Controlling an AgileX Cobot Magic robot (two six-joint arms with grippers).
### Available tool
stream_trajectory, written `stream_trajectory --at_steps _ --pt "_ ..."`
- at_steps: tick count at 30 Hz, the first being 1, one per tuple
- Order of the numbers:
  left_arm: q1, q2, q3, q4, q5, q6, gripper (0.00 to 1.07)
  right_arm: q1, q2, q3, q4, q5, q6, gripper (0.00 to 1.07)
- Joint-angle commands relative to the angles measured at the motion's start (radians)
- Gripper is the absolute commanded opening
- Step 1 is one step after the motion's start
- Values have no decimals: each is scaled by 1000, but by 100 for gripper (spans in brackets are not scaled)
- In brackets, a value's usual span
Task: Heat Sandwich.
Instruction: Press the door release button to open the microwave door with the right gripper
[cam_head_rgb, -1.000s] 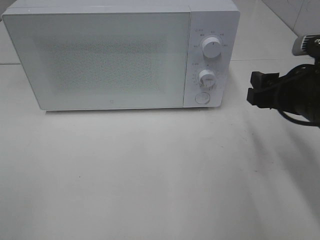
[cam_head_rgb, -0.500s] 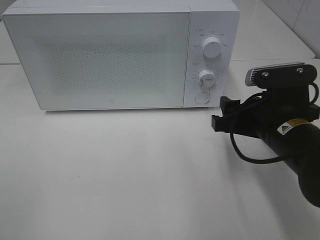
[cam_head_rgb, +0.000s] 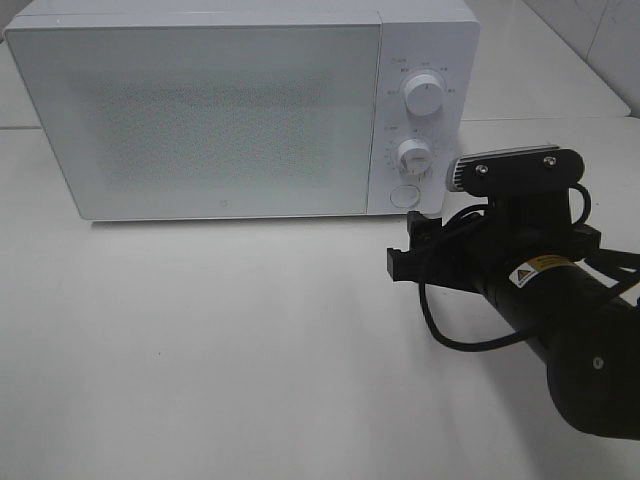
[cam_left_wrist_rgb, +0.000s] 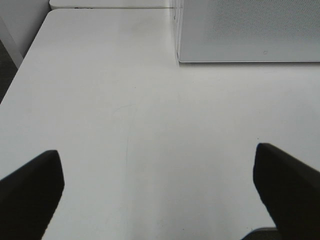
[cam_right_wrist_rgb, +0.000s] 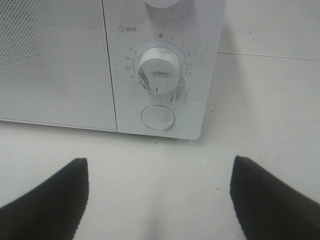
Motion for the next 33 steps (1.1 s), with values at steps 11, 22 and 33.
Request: stream_trajectory --at_steps 11,22,33 --pt "-5 -18 0 0 -11 -4 98 7 -2 -9 6 -11 290 75" --pt "-5 -18 0 0 -11 -4 98 7 -2 -9 6 -11 681 72" --pt "-5 -18 0 0 -11 -4 98 7 -2 -9 6 -10 1183 63"
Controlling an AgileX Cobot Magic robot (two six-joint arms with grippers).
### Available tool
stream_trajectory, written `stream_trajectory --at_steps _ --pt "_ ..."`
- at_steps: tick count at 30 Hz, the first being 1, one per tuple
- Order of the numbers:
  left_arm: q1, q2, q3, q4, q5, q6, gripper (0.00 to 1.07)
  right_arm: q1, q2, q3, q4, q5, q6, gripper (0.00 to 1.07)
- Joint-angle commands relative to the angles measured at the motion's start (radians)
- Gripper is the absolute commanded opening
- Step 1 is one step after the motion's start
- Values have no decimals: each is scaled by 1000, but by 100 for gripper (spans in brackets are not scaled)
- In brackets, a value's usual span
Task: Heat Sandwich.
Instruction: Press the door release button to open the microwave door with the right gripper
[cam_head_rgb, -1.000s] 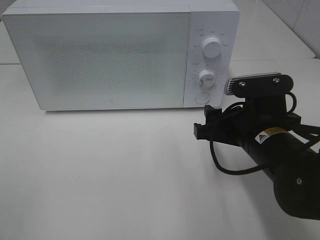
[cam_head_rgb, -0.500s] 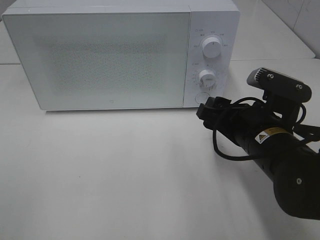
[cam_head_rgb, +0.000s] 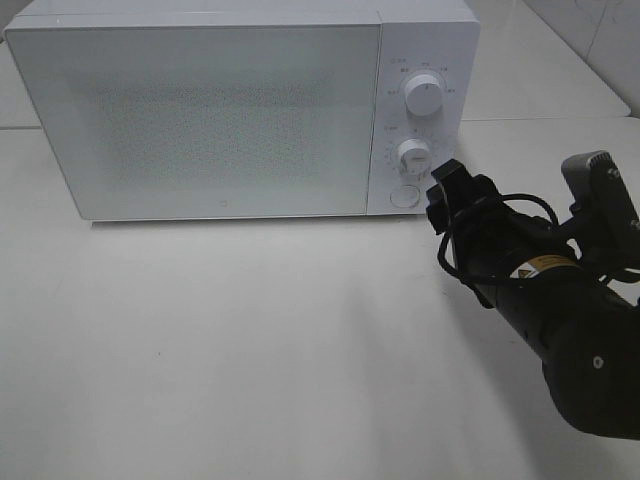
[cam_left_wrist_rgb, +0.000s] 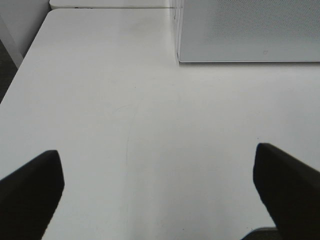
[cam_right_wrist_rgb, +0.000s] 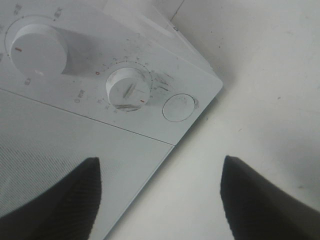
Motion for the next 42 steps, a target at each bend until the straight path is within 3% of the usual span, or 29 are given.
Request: stream_trajectory --at_steps 1,6,17,25,42 --pt "-5 -18 0 0 -11 -4 98 7 -2 -9 0 -10 109 63" --pt "-5 -18 0 0 -11 -4 98 7 -2 -9 0 -4 273 51" --pt "-5 -18 0 0 -11 -4 98 0 -2 -9 0 4 475 1" --pt "-5 -18 0 0 -11 -4 98 -39 5 -43 -41 68 479 0" --pt "-5 -9 0 0 -11 -4 98 -147 193 -192 -183 106 566 0"
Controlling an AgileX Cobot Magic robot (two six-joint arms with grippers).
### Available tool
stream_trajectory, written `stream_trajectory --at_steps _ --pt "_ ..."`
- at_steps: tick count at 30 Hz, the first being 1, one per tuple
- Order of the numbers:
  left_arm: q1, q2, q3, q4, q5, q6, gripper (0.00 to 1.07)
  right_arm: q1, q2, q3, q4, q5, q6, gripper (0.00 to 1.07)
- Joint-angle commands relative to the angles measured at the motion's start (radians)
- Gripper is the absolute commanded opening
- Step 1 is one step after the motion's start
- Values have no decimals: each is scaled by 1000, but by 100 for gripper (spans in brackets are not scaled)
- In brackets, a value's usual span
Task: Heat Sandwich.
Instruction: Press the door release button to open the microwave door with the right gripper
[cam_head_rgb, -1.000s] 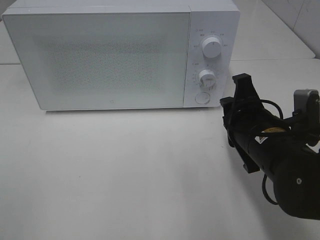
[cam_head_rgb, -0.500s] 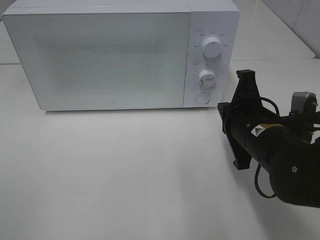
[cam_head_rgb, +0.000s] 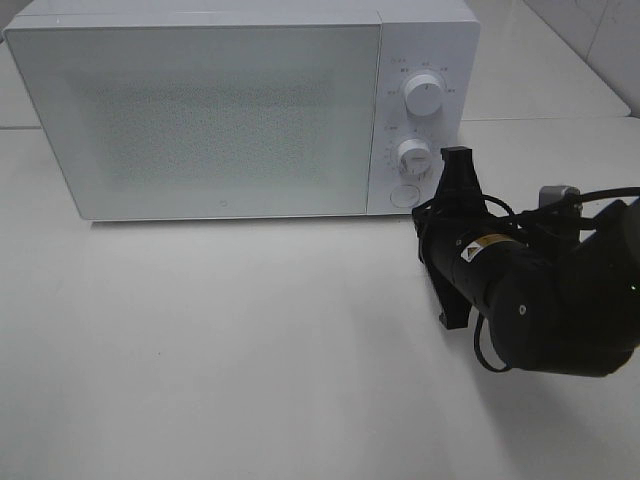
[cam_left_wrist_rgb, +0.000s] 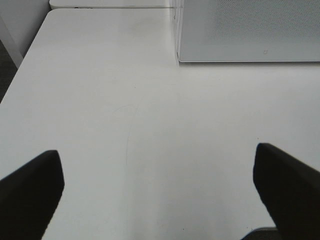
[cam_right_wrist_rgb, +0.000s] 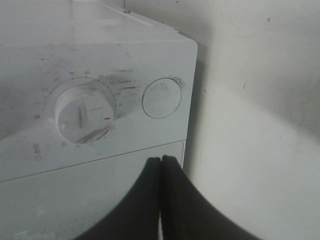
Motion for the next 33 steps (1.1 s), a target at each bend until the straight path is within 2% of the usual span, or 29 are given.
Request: stream_trajectory --at_steps 1,11,33 --pt "-5 -9 0 0 -11 -4 98 -27 15 -25 -46 10 19 0" --pt "-5 -9 0 0 -11 -4 98 -123 99 -131 -149 63 59 0" --pt "-5 -9 0 0 -11 -4 98 -183 227 -280 -176 95 66 0"
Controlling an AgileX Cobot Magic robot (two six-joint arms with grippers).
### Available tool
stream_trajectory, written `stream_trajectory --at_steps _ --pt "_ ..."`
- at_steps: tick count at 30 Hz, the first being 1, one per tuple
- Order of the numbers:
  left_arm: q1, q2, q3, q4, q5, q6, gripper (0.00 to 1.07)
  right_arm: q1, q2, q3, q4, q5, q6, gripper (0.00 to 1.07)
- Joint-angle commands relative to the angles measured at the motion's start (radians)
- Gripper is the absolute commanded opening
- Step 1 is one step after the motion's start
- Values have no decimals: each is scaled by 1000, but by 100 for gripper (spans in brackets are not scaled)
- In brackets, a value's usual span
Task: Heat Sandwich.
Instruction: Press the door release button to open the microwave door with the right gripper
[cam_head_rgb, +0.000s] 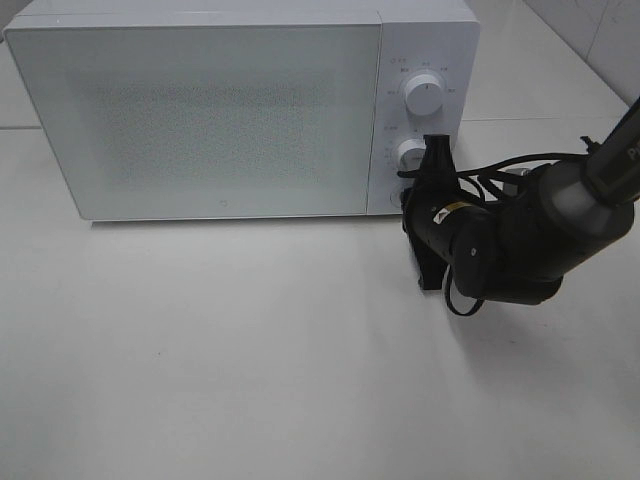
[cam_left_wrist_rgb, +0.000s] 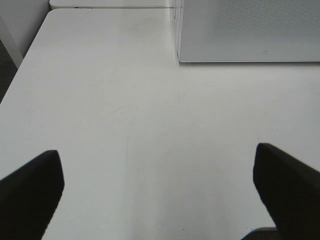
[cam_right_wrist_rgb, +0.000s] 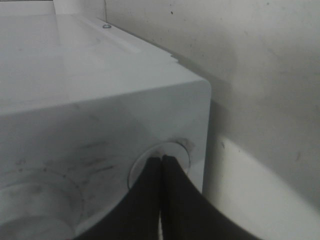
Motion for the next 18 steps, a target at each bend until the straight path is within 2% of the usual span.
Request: stream_trajectory --at_steps 1,18 --pt "-5 -9 0 0 -11 -4 98 -10 3 -19 -13 1 -5 0" --pt "-5 -9 0 0 -11 -4 98 -10 11 -68 -32 -51 14 0"
